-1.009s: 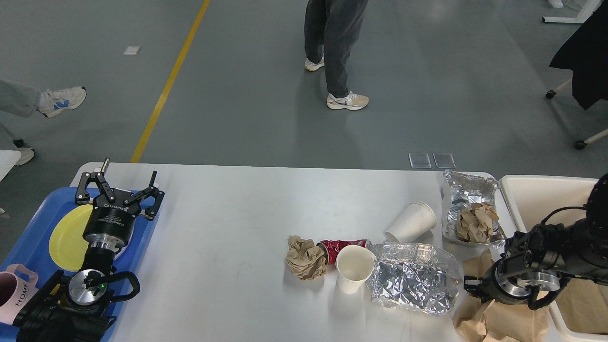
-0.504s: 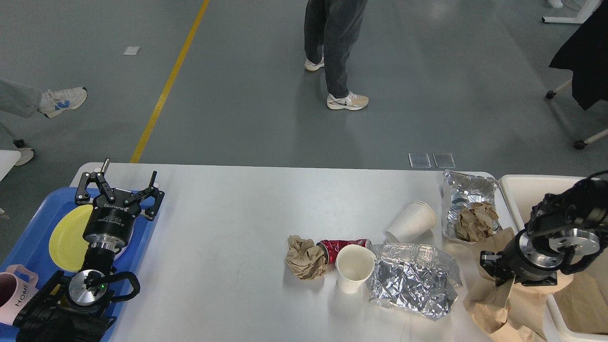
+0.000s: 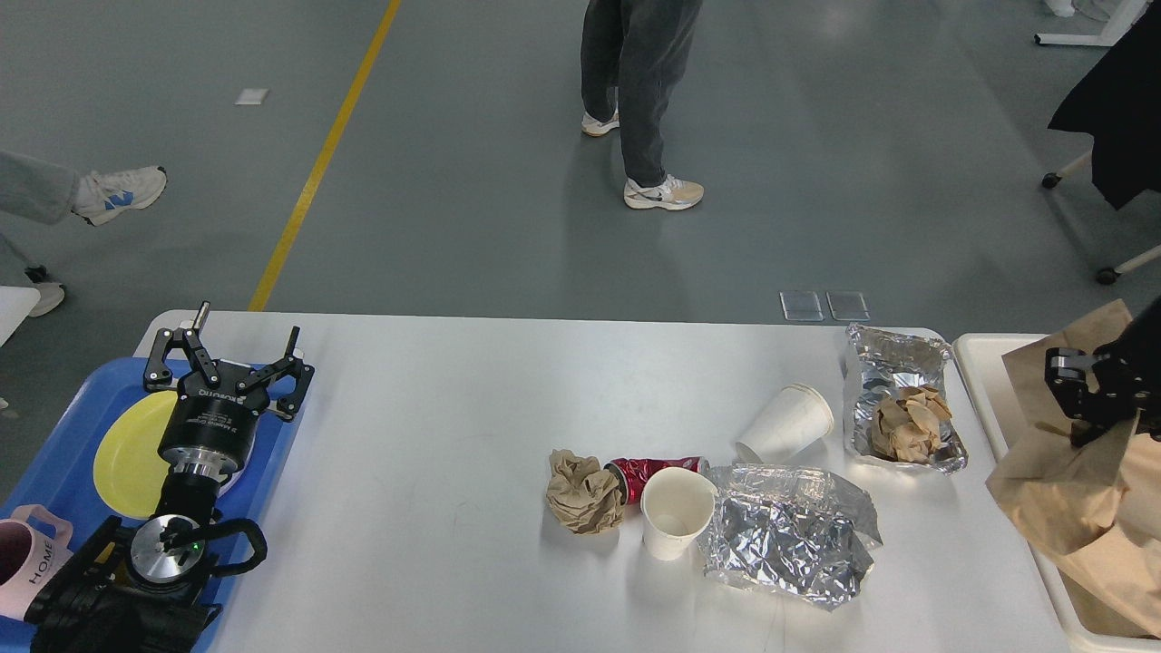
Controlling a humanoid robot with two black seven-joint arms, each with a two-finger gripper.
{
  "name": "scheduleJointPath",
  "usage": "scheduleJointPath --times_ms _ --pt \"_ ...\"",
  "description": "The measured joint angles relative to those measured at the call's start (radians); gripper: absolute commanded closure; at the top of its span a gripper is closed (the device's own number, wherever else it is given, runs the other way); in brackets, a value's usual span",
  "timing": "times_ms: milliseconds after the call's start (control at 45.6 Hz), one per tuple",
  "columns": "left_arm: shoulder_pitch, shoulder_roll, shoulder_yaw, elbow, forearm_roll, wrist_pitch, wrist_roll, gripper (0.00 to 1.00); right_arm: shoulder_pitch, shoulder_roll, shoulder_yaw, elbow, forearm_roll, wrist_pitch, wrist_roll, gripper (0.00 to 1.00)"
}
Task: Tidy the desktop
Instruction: 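Lift the brown paper bag into the white bin and release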
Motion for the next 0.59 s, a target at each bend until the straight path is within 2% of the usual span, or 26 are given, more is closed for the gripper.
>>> scheduleJointPath --times_ms 197,307,417,592 --pt "0.000 0.000 0.000 0.000 0.000 0.000 0.000 0.04 0.010 -0.011 -0.012 -0.008 -0.002 0.003 0.001 1.00" --pt "0.000 0.000 0.000 0.000 0.000 0.000 0.000 0.04 -0.034 -0.066 -0.022 -0.069 -0.012 -0.011 -0.002 1.00" --pt "0.001 0.000 0.000 0.000 0.000 -0.001 -0.001 0.04 -0.167 -0.146 -0.016 -0.221 -0.024 -0.015 -0.003 1.00" --pt "0.001 0.000 0.000 0.000 0.000 -0.001 -0.002 0.04 -0.515 -0.211 0.084 -0.547 -0.029 -0.039 -0.002 1.00"
